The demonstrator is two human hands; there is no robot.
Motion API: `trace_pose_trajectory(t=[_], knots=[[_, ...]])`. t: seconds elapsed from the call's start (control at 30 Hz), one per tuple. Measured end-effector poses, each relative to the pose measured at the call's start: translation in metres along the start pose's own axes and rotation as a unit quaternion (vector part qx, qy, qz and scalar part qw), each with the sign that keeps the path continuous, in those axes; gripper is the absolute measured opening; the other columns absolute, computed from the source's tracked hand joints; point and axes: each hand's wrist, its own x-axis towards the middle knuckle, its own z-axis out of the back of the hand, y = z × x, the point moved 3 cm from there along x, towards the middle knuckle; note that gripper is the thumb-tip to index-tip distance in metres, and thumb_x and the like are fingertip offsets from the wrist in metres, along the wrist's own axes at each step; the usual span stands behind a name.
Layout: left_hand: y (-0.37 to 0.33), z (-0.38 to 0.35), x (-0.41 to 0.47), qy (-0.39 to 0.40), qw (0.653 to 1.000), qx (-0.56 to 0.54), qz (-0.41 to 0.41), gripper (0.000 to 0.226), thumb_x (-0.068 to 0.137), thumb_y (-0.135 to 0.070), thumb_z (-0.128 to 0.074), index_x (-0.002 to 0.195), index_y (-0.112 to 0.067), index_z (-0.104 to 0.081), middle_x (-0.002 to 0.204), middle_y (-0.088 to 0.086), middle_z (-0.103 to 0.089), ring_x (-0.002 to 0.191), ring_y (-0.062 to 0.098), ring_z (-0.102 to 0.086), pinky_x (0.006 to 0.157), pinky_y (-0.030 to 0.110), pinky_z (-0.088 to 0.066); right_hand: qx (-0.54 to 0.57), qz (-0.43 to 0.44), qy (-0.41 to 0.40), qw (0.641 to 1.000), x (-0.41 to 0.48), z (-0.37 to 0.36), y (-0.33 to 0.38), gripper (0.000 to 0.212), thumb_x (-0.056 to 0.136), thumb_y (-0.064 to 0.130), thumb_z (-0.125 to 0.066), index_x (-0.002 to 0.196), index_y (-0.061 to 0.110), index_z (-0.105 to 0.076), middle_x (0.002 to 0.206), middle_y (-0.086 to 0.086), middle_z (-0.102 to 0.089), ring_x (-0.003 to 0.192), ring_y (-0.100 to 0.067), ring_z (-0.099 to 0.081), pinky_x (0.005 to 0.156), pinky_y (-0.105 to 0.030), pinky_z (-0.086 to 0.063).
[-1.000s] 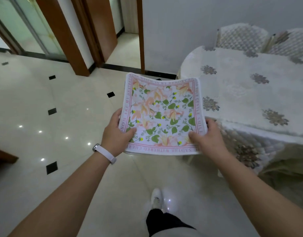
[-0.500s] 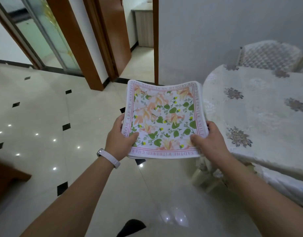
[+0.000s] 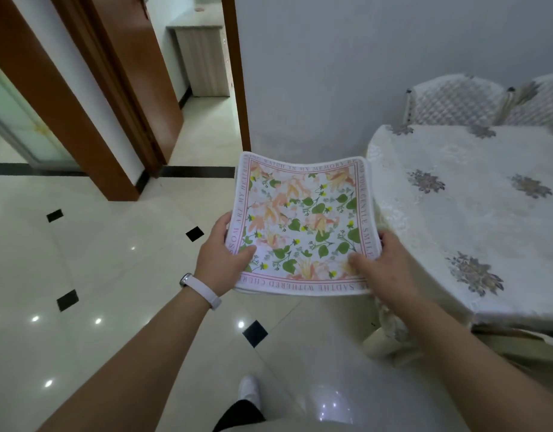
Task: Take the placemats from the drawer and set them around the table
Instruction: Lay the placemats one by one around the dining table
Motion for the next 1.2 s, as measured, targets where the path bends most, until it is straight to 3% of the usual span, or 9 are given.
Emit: trace_pose_trajectory(t=[0.2,0.3,0.4,0.5,0.63,0.77,0.97,1.1,1.2], knots=[[0.005,0.022,0.074,0.052,0.998,-0.030,-0.018,0.062,0.082,-0.012,-0.074,0.132,-0.033,-0.043,0.104,-0.013,-0.065,0.082,0.004,-0.069,0.064,0.026,-0.060,-0.014,-0.004,-0.070,0.997,0.025,-0.029,0.032,0.048,0.085,0.019,-0.071,0.124,0.023,-0.045,0.112,0.002,-0.066,0.092,-0.019,-0.070,0.080,-0.045,-0.060],[0.000,0.010,0.100,0.087,0.994,-0.051,-0.030,0.062,0.082,-0.011,-0.073,0.129,-0.039,-0.042,0.106,-0.014,-0.065,0.087,0.007,-0.070,0.066,0.029,-0.060,-0.012,-0.013,-0.111,0.994,0.029,-0.023,0.037,0.044,0.088,0.015,-0.070,0.124,0.021,-0.045,0.105,0.008,-0.064,0.086,-0.009,-0.068,0.072,-0.028,-0.060],[-0.007,-0.012,0.121,0.119,0.990,-0.057,-0.043,0.063,0.082,-0.011,-0.073,0.128,-0.040,-0.042,0.106,-0.015,-0.065,0.086,0.003,-0.069,0.065,0.026,-0.060,-0.014,-0.025,-0.155,0.988,0.036,-0.012,0.031,0.039,0.089,0.013,-0.069,0.119,0.022,-0.045,0.095,0.018,-0.057,0.080,0.003,-0.059,0.056,-0.010,-0.049],[-0.011,-0.039,0.140,0.143,0.987,-0.061,-0.049,0.061,0.082,-0.011,-0.073,0.127,-0.038,-0.043,0.103,-0.017,-0.064,0.084,-0.002,-0.068,0.063,0.024,-0.059,-0.021,-0.049,-0.194,0.980,0.047,0.002,0.022,0.040,0.087,0.014,-0.070,0.120,0.021,-0.047,0.096,0.016,-0.058,0.083,0.001,-0.059,0.066,-0.020,-0.050],[-0.018,-0.072,0.171,0.183,0.981,-0.050,-0.047,0.062,0.083,-0.009,-0.073,0.130,-0.035,-0.043,0.103,-0.015,-0.064,0.083,0.001,-0.069,0.060,0.024,-0.059,-0.013,-0.079,-0.202,0.976,0.074,0.014,0.006,0.041,0.088,0.014,-0.069,0.121,0.019,-0.047,0.097,0.014,-0.058,0.083,-0.002,-0.060,0.064,-0.022,-0.049],[-0.028,-0.104,0.213,0.180,0.982,-0.038,-0.041,0.062,0.083,-0.010,-0.073,0.130,-0.037,-0.042,0.106,-0.013,-0.065,0.085,0.008,-0.071,0.061,0.029,-0.060,-0.020,-0.073,-0.201,0.977,0.124,0.033,-0.001,0.041,0.087,0.016,-0.070,0.120,0.019,-0.048,0.102,0.007,-0.060,0.087,-0.014,-0.063,0.076,-0.035,-0.055],[-0.065,-0.186,0.295,0.179,0.982,-0.008,-0.053,0.064,0.080,-0.015,-0.075,0.131,-0.037,-0.043,0.107,-0.018,-0.064,0.090,0.006,-0.069,0.070,0.036,-0.062,0.004,-0.058,-0.208,0.976,0.221,0.093,-0.019,0.040,0.088,0.015,-0.070,0.118,0.022,-0.045,0.096,0.015,-0.056,0.082,0.004,-0.056,0.063,-0.019,-0.045],[-0.096,-0.253,0.334,0.212,0.974,0.026,-0.076,0.061,0.079,-0.017,-0.075,0.126,-0.039,-0.045,0.106,-0.015,-0.065,0.086,0.004,-0.069,0.069,0.037,-0.062,0.016,-0.092,-0.233,0.968,0.255,0.138,-0.041,0.042,0.088,0.014,-0.069,0.123,0.018,-0.046,0.102,0.009,-0.058,0.083,-0.007,-0.060,0.072,-0.031,-0.051],[-0.110,-0.293,0.351,0.233,0.968,0.030,-0.084,0.061,0.078,-0.015,-0.076,0.125,-0.039,-0.046,0.107,-0.013,-0.065,0.086,0.005,-0.069,0.068,0.035,-0.061,0.007,-0.106,-0.248,0.963,0.268,0.164,-0.057,0.043,0.088,0.015,-0.068,0.125,0.016,-0.045,0.104,0.006,-0.058,0.085,-0.014,-0.059,0.066,-0.025,-0.045]])
